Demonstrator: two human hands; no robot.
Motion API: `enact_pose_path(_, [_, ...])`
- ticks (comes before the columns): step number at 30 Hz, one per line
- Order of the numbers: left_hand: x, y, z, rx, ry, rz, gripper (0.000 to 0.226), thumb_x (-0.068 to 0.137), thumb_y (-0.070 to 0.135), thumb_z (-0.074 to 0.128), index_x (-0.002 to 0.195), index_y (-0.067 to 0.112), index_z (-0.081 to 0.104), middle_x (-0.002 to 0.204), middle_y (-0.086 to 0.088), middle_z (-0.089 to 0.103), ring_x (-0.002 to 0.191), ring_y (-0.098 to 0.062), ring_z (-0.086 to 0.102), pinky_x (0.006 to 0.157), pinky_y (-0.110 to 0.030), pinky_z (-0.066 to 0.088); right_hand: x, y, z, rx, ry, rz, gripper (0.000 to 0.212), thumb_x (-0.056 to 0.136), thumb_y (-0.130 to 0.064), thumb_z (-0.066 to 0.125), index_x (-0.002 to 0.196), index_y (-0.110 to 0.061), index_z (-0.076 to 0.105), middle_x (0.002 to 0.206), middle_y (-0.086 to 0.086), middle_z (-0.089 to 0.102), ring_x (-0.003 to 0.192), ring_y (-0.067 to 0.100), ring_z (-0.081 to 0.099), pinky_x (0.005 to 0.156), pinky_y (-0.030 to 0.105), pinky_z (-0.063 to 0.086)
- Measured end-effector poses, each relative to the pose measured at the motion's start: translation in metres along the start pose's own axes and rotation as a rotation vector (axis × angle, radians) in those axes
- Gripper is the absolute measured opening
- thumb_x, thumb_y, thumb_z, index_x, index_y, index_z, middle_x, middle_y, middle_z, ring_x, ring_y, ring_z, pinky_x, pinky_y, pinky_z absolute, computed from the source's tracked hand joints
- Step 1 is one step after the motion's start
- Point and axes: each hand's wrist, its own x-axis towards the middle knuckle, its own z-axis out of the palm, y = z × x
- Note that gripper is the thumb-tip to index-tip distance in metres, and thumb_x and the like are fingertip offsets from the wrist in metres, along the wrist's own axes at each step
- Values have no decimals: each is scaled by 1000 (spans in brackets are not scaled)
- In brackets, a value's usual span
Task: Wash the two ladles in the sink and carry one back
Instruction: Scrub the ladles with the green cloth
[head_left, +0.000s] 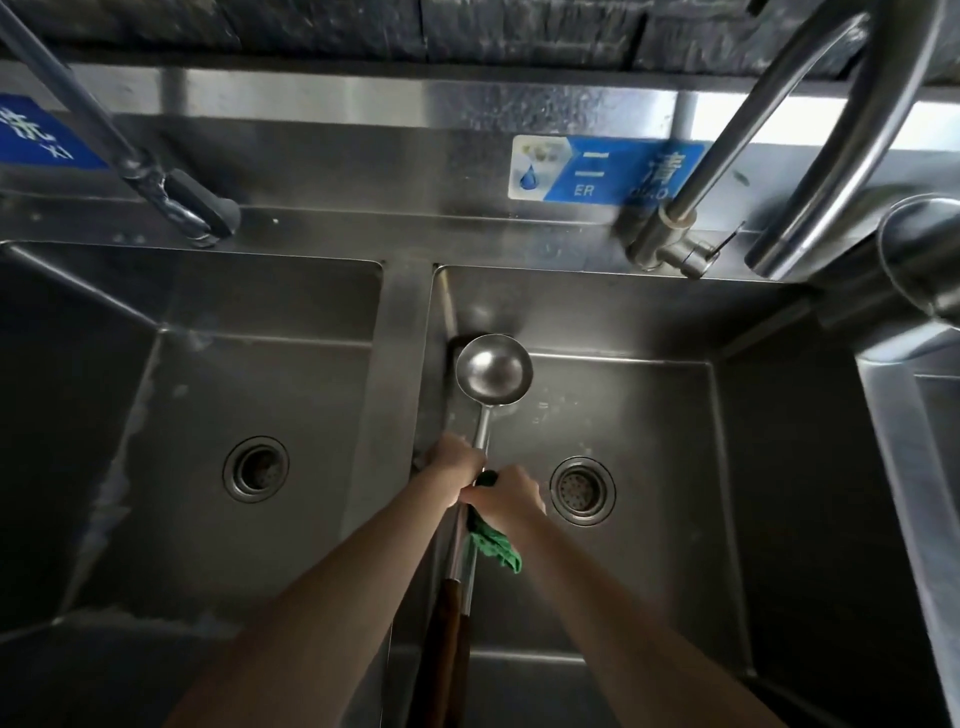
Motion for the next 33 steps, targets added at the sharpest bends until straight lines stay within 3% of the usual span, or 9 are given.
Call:
enact_pose_path(3, [-3,-2,6,64,17,7,44,76,13,60,118,0,65,111,-11,72,92,-26,69,61,-20,51,4,5,8,12,-4,8,49,69,-47,79,105,-14,71,96,6,68,92,29,69,68,29,47])
enact_pose_path(10, [-38,4,-2,175,86,59,47,89,15,54,135,3,55,130,-17,62,112,-34,63,80,-33,55,-22,23,-33,449,-125,-21,26,81,-32,77,92,-9,72,87,16,74,73,26,72,65,32,60])
enact_pose_path(12, [-61,8,-12,205,41,101,46,87,22,52,129,2,57,124,-15,64,107,-34,64,79,-36,55,-40,25,-55,728,-204,49,23,91,-23,67,104,-4,66,97,20,72,82,31,72,70,36,59])
enact_pose_path(15, [-105,21,-32,86,-8,285,39,86,40,43,97,9,66,88,-10,67,84,-29,64,68,-38,48,-64,26,-80,1060,-244,87,29,89,-6,45,111,2,61,108,24,66,99,39,66,82,49,56])
enact_pose_path(17, [-143,22,-52,-108,-148,451,44,82,56,45,94,21,68,90,-4,68,88,-21,65,75,-42,52,-82,26,-95,1000,-215,-49,31,85,2,39,103,-1,64,92,19,65,85,31,66,68,39,57])
enact_pose_path(20, [-200,15,-85,-120,-428,630,51,87,56,56,129,28,58,118,9,65,109,-3,62,87,-20,52,-112,19,-108,767,-208,-306,42,77,-9,53,117,-9,67,102,19,71,95,34,71,70,41,60])
enact_pose_path(25, [-240,8,-127,-84,-278,724,66,75,42,82,132,36,50,121,11,63,110,-6,64,90,-29,57,-158,-18,-113,389,-234,-509,40,83,-19,55,123,-25,57,110,9,69,99,24,69,73,33,58])
enact_pose_path(29, [-247,6,-182,-185,-261,618,39,81,5,76,116,16,63,106,-7,72,92,-17,73,78,-32,62,-178,-46,-122,421,-413,-484,49,69,-24,50,113,-16,68,104,18,72,91,31,68,79,40,54])
enact_pose_path(33, [-239,-5,-233,-164,-327,481,23,81,13,78,101,18,69,89,-2,78,79,-15,74,68,-26,60,-191,-70,-124,433,-582,-482,34,89,-25,64,118,-11,74,118,16,73,111,34,70,101,46,52])
